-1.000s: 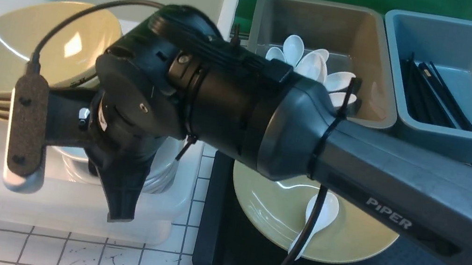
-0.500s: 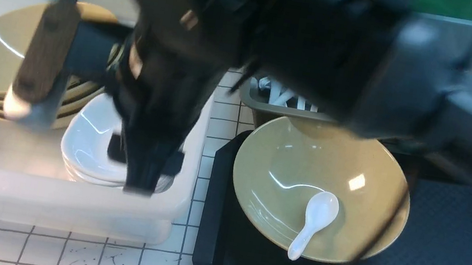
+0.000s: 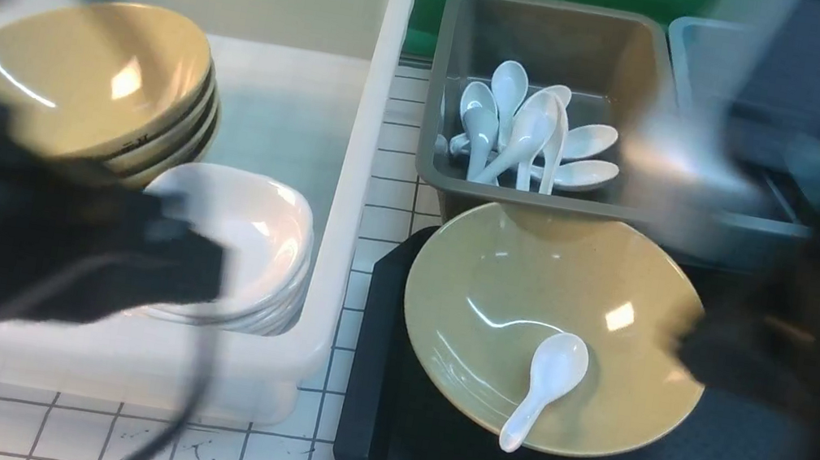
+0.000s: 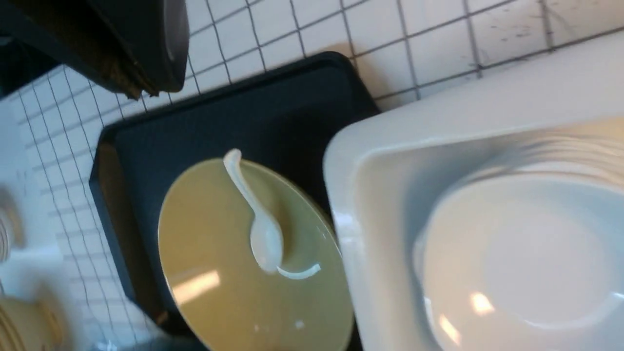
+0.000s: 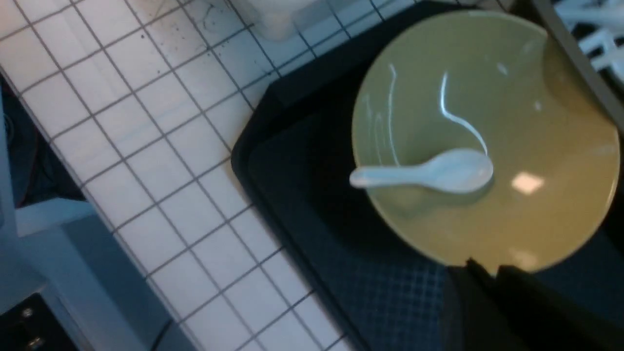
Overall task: On white black table put chopsticks spoon bowls plates into blue grey white boxes.
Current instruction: 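Pick up the spoon, then pick up a white spoon from the spoon tray with the left gripper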
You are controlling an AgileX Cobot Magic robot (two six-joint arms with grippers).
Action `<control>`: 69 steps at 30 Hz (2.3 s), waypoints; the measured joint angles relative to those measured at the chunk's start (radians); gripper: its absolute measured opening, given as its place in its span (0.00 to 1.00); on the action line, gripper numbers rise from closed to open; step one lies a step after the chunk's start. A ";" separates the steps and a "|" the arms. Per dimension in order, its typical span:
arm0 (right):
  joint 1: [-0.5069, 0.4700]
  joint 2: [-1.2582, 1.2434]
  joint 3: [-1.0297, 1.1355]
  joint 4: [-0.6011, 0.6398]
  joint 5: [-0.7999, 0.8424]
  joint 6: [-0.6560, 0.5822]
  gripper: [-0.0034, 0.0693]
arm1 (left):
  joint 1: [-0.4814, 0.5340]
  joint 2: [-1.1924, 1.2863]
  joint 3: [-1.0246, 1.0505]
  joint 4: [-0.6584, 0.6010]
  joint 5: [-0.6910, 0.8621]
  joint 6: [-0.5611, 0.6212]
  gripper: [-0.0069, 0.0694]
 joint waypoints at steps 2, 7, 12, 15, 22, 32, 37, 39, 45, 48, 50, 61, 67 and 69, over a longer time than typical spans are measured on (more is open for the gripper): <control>0.000 -0.113 0.085 -0.004 0.000 0.066 0.15 | -0.047 0.102 -0.031 -0.014 -0.005 0.013 0.09; 0.000 -0.360 0.228 -0.009 0.000 0.173 0.15 | -0.242 0.367 -0.147 0.065 -0.020 -0.046 0.09; 0.000 -0.549 0.325 -0.011 0.001 0.231 0.15 | -0.380 0.605 -0.327 0.157 -0.004 -0.144 0.09; 0.000 -0.659 0.351 -0.010 0.001 0.257 0.15 | -0.392 0.731 -0.437 0.175 0.035 -0.159 0.09; 0.000 -0.746 0.359 -0.002 0.001 0.269 0.15 | -0.393 0.883 -0.564 0.275 0.066 -0.149 0.14; 0.000 -0.707 0.361 0.017 0.001 0.229 0.15 | -0.362 1.008 -0.578 0.293 0.060 -0.148 0.60; 0.000 -0.707 0.361 0.019 0.001 0.229 0.15 | -0.362 1.063 -0.578 0.293 0.053 -0.139 0.63; 0.000 -0.707 0.361 0.019 0.001 0.229 0.15 | -0.362 1.081 -0.580 0.301 0.041 -0.133 0.63; 0.000 -0.707 0.361 0.020 0.001 0.229 0.15 | -0.362 1.093 -0.587 0.312 0.036 -0.090 0.34; 0.000 -0.707 0.361 0.020 0.001 0.229 0.15 | -0.362 1.098 -0.613 0.312 0.075 -0.086 0.19; 0.000 -0.707 0.361 0.020 0.001 0.229 0.15 | -0.362 1.098 -0.660 0.310 0.124 -0.086 0.19; 0.000 -0.707 0.361 -0.096 0.001 0.283 0.16 | -0.251 1.033 -0.955 0.406 -0.010 -0.072 0.19; 0.000 -0.707 0.361 -0.092 0.001 0.285 0.17 | -0.129 1.165 -0.956 0.371 -0.360 -0.072 0.19; 0.000 -0.707 0.361 -0.085 0.001 0.285 0.17 | -0.110 1.200 -0.956 0.371 -0.440 -0.072 0.19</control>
